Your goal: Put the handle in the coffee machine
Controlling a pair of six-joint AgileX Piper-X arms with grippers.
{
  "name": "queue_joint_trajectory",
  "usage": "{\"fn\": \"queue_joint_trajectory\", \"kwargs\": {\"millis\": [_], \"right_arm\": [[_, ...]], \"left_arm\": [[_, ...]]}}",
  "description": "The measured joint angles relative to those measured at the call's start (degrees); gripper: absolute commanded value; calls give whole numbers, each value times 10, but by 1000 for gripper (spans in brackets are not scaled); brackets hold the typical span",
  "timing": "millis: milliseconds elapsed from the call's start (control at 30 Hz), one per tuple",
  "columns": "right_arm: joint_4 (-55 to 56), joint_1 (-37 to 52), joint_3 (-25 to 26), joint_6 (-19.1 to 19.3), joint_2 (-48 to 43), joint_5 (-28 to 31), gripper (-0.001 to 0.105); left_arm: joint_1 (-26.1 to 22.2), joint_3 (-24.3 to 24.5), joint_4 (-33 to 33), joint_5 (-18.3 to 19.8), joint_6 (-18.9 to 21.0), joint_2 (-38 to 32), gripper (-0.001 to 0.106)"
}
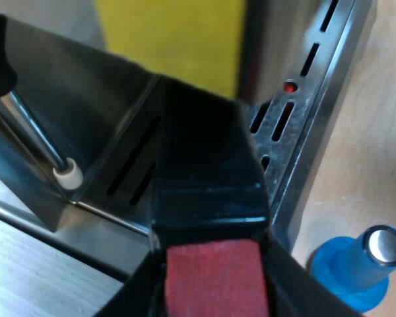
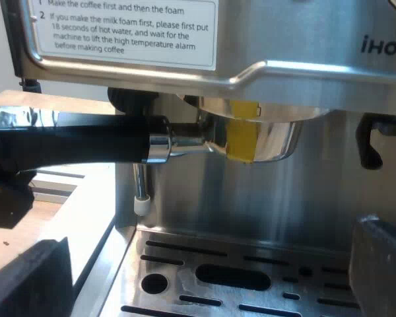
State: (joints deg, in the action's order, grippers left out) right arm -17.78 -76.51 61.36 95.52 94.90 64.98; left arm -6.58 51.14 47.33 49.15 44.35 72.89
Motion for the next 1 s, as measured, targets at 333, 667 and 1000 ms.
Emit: {"fn": "queue_joint_trajectory", "kwargs": {"millis": [333, 667, 1000], "right_arm": [[0, 0, 0, 0, 0, 0, 86], [0, 0, 0, 0, 0, 0, 86], [0, 0, 0, 0, 0, 0, 86]], "left_arm": [[0, -44, -55, 14, 29, -22, 0], [0, -48, -70, 18, 37, -23, 0], [-2, -50, -105, 18, 66, -27, 0]]}}
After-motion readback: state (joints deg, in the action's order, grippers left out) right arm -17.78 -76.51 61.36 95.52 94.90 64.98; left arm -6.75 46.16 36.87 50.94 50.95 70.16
